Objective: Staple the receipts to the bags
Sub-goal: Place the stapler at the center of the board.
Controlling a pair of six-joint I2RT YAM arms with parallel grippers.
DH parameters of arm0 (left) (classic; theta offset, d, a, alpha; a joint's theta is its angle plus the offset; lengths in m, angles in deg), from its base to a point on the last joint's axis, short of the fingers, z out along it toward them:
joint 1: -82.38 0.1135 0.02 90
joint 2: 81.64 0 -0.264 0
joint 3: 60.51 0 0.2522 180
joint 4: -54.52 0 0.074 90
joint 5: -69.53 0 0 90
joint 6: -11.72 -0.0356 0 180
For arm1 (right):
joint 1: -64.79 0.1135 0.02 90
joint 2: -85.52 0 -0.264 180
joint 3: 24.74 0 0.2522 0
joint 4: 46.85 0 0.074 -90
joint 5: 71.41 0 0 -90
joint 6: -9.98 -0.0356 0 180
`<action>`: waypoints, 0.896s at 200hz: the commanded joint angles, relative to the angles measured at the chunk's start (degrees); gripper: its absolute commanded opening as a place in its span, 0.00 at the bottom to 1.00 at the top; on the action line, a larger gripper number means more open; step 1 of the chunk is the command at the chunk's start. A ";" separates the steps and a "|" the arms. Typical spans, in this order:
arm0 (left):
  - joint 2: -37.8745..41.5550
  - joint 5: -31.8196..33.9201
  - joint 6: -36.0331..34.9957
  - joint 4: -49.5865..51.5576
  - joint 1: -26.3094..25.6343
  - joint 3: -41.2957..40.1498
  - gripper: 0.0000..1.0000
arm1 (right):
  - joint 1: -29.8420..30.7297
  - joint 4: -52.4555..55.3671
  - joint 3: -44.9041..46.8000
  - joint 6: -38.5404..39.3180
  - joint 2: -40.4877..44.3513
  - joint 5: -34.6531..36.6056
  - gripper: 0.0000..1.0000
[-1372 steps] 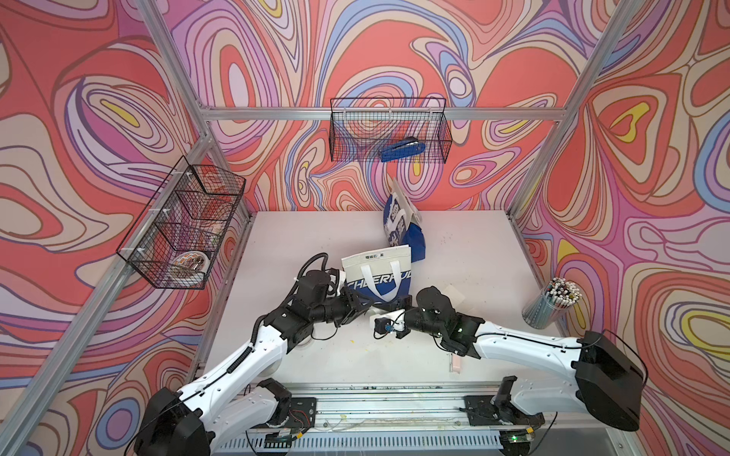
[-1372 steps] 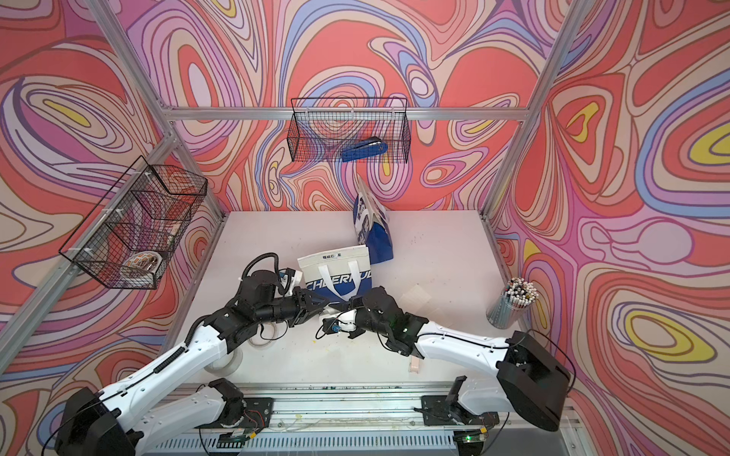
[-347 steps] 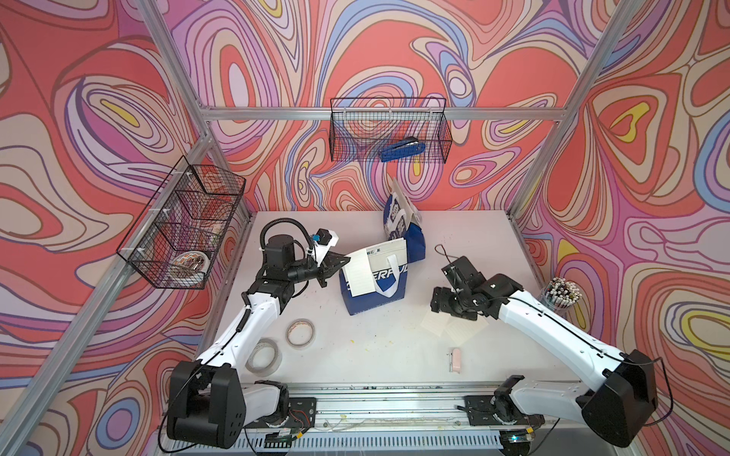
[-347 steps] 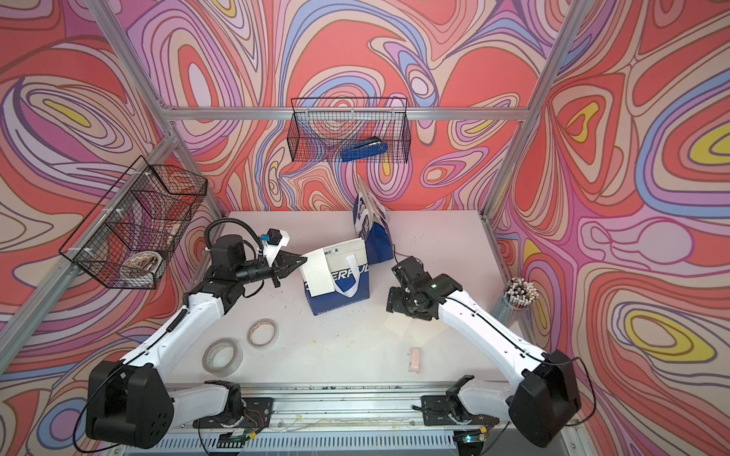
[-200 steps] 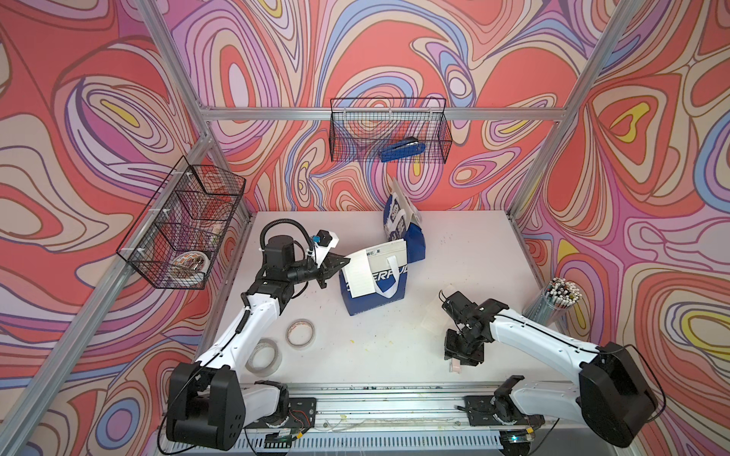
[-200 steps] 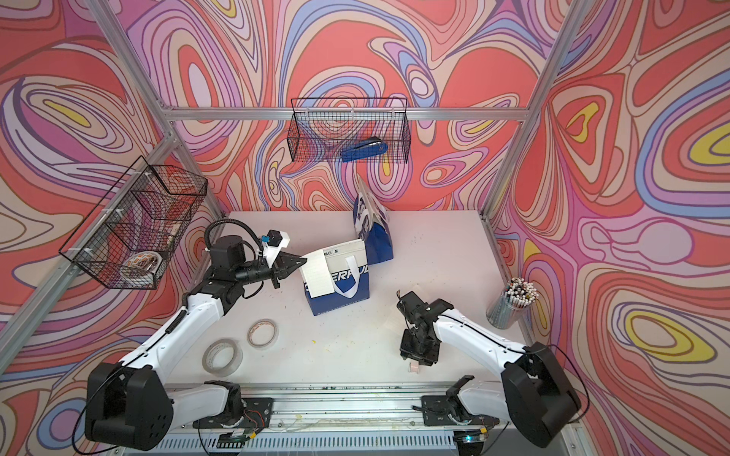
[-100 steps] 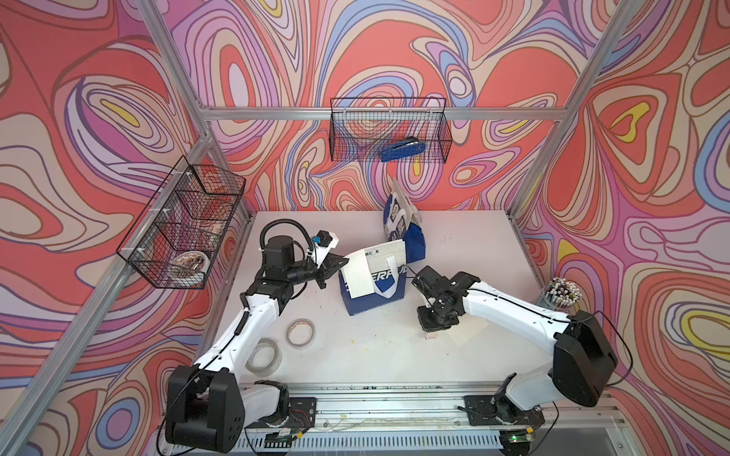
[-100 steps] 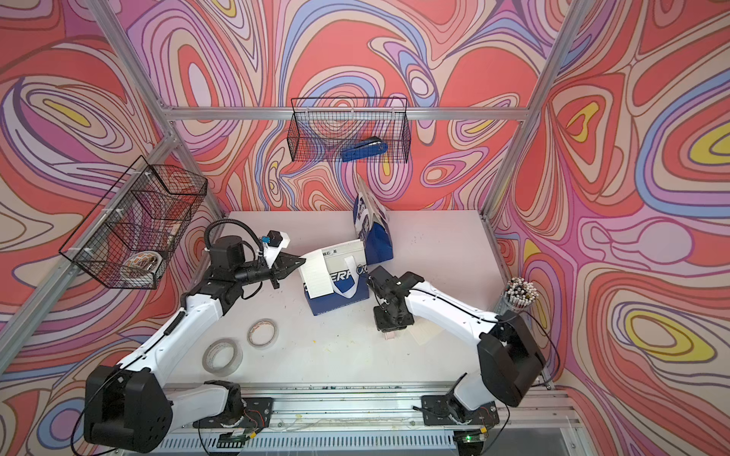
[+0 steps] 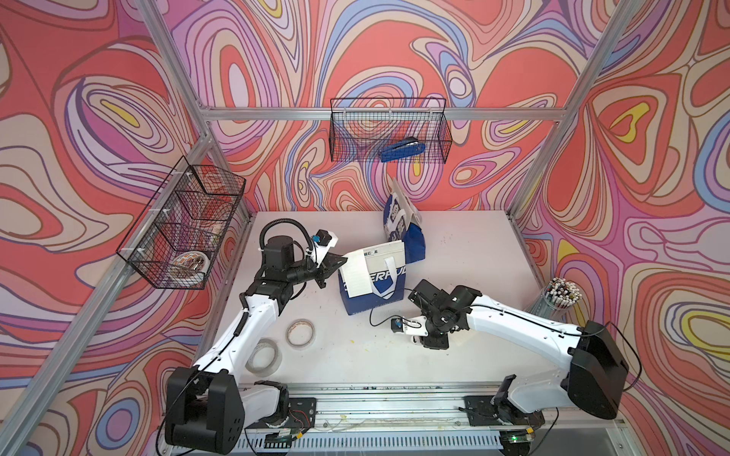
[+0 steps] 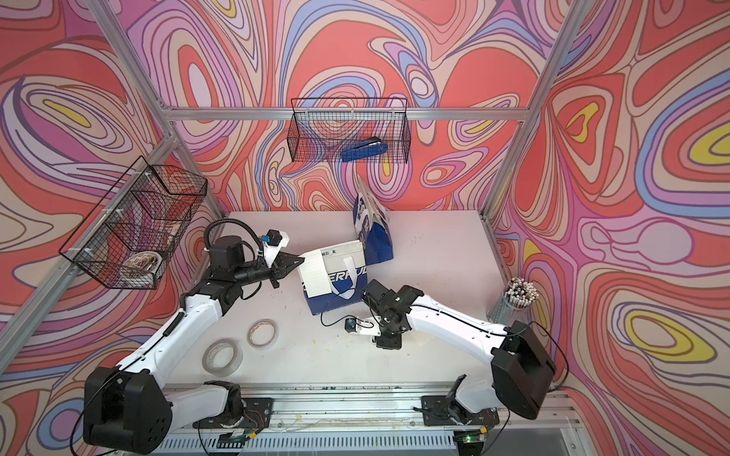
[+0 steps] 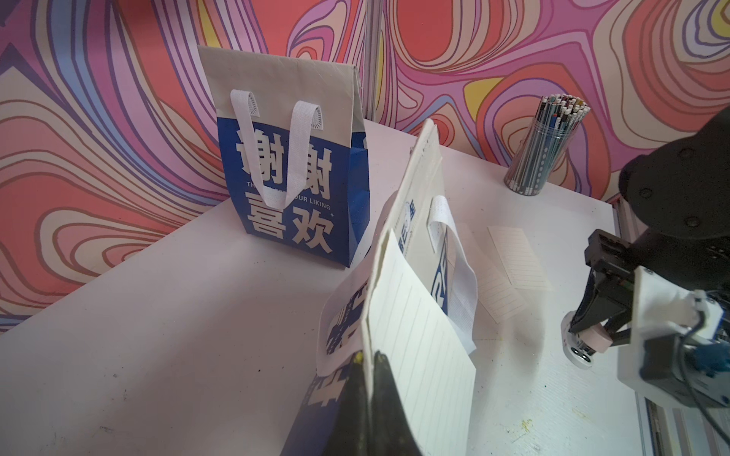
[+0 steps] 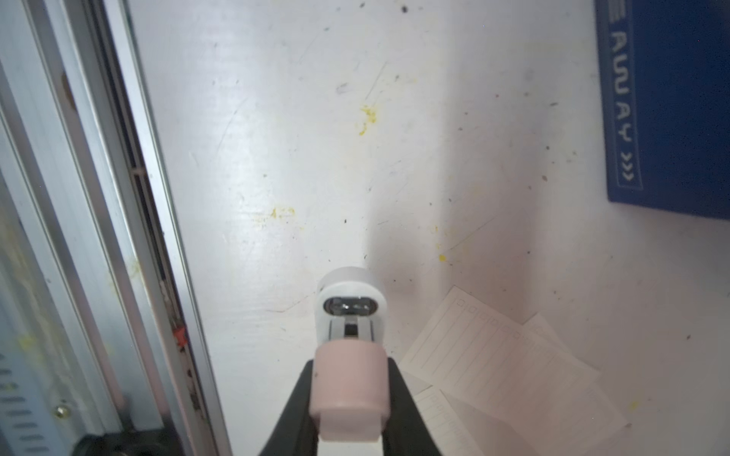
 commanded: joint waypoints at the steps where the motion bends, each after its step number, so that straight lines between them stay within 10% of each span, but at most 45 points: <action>1: 0.47 -0.53 -1.59 1.08 0.15 0.33 0.00 | 0.13 -1.04 2.87 19.20 -0.47 1.29 0.19; 59: 0.30 -1.33 -0.81 0.51 0.15 0.32 0.00 | 0.14 -7.36 7.18 19.75 -4.59 3.84 0.28; 119: 0.03 -1.94 -0.62 0.38 0.15 0.32 0.00 | 0.13 -3.39 2.48 9.01 1.31 4.36 0.59; 151: 0.64 -2.48 -0.56 -0.13 0.17 -0.06 0.00 | 0.16 -13.43 -4.47 -22.18 9.76 0.78 0.59; 179: 0.74 -3.37 -0.80 -0.84 0.15 -0.30 0.00 | 0.20 -20.62 -7.08 -73.85 10.86 16.05 0.60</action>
